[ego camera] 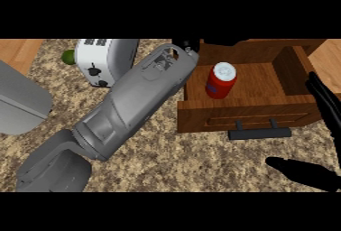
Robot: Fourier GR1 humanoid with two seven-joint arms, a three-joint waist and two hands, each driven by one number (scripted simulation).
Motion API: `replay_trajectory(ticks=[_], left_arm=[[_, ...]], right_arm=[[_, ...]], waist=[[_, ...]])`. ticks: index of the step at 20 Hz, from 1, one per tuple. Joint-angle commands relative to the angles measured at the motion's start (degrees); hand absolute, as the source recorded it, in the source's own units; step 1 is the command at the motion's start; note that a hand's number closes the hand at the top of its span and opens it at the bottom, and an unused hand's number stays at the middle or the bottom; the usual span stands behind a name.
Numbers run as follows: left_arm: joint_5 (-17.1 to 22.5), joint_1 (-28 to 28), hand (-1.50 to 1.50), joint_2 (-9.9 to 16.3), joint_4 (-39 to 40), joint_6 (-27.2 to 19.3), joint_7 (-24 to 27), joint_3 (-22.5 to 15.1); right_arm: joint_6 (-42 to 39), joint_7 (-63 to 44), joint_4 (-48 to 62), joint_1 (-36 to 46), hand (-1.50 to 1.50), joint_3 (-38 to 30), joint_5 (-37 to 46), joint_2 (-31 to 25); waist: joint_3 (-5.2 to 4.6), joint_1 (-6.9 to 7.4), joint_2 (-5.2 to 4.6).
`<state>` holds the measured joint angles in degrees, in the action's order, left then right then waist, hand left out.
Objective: Pick up the can, place it into the drawer and close the drawer
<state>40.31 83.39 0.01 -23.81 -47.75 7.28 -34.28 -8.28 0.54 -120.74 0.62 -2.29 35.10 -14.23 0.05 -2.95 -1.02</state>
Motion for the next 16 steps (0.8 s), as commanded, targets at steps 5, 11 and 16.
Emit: replay_trajectory(ticks=[5, 11, 16], left_arm=[[-0.3, 1.33, -1.5, -0.01, -2.36, -1.65, -3.55, -0.35], [-3.13, -1.02, -1.5, 3.63, -5.73, 0.49, -5.8, 0.81], [-5.72, -3.45, -1.5, 9.31, -11.56, 1.0, -11.37, -0.57]], right_arm=[[5.37, 1.13, 12.09, 3.18, -1.5, 8.22, 17.85, -0.6], [13.87, 0.34, 26.05, 9.62, -1.5, 8.88, 24.78, 4.0], [20.64, 3.68, 36.36, 12.13, -1.5, 6.1, 24.71, 5.55]], waist=[[0.01, 2.09, 0.72], [-0.02, 3.96, 1.07], [-0.01, 4.19, 1.21]])
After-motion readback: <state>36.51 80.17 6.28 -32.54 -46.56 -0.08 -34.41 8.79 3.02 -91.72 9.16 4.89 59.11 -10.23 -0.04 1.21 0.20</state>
